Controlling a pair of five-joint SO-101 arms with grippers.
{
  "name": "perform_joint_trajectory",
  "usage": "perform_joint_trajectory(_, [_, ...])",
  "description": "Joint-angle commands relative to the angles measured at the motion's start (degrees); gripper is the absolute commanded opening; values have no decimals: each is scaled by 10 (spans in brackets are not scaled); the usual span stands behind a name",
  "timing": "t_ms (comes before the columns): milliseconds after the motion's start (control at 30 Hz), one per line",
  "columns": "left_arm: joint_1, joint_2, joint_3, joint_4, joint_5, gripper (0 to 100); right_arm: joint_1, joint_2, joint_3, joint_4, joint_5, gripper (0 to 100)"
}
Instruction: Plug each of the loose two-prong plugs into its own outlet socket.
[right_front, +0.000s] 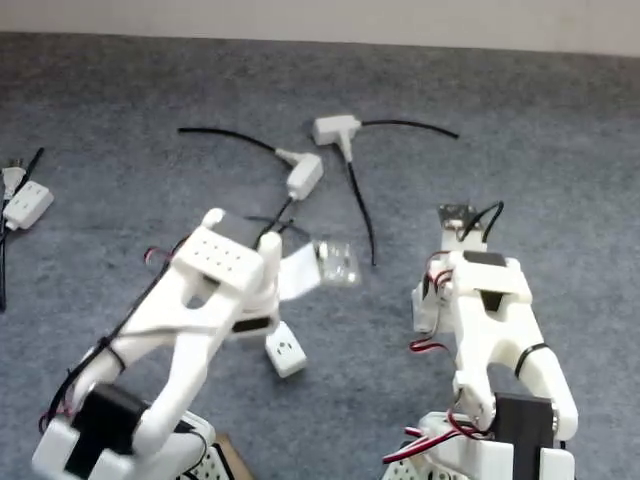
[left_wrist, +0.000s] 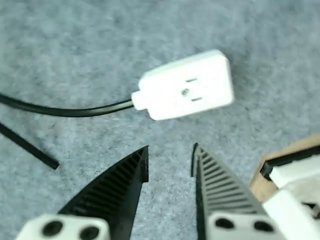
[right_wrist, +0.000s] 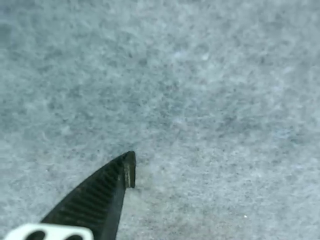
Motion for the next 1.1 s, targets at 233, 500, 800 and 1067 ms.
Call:
perform_joint_trajectory(233, [30,-181,124,-16,-285,316,-6,-5,-1,-7,8,589])
perform_joint_trajectory(500, [31,-180,137,-113,-348,316,-7,-4,0,-16,8,589])
perform_joint_trajectory(800, [30,-30,126,-216,-345,316,-7,-4,0,-15,8,589])
perform_joint_trajectory(1067, [31,100,15,-221,-324,316,-7,-4,0,-15,8,589])
